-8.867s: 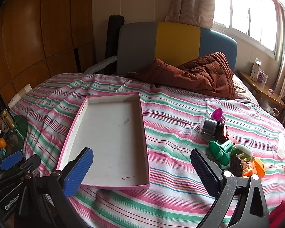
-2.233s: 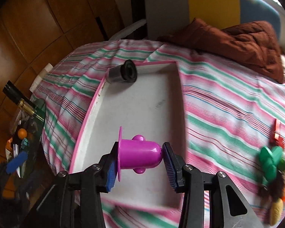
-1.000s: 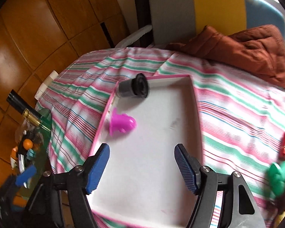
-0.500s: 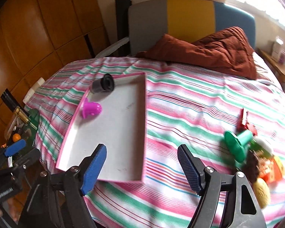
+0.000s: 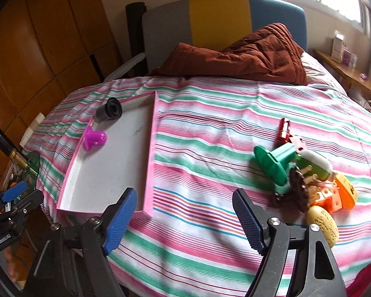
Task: Organize rigid objects
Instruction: 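Move both tools back from the tray to the toy pile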
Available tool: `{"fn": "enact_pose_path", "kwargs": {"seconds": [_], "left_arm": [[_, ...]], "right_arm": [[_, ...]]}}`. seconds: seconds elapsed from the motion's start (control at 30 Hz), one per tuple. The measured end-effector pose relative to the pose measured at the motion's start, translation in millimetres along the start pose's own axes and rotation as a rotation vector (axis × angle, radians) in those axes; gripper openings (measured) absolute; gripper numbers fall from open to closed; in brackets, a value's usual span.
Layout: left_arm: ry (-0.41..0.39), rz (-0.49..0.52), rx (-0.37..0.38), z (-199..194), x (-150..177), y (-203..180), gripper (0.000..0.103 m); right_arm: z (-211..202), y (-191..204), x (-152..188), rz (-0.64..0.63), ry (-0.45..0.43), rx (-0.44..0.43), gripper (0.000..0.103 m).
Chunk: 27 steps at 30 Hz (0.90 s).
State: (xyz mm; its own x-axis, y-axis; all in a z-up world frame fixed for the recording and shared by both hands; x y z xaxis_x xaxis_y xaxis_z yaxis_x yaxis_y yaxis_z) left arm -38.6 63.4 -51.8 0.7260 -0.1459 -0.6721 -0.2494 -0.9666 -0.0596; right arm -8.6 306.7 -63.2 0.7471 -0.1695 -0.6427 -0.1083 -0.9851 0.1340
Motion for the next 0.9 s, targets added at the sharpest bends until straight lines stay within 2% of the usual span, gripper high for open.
{"fn": "enact_pose_path", "kwargs": {"seconds": [0.53,0.9], "left_arm": [[0.019,0.033,0.016,4.2,1.1,-14.8,0.080],[0.046,0.056,0.067,9.8,0.9,-29.1,0.080]], "right_arm": [[-21.2,-59.1,4.2,0.113,-0.036,0.080,0.081],[-48.7,-126.8,6.5,0.228,-0.079,0.179,0.084]]}}
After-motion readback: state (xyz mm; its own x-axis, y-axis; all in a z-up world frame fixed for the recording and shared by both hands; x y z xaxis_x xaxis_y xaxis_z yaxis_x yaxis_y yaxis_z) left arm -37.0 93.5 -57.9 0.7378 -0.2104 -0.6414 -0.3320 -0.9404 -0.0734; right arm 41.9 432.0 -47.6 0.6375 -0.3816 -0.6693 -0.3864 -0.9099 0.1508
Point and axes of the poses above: each gripper's, at about its wrist camera, not at the fingertips, and z roughly the way its jaws point, y to its left, x to its underside, the point moved 4 cm from there along z, roughly the way its jaws point, and after that the axes turned 3 degrees about -z, right-handed, at the moved point
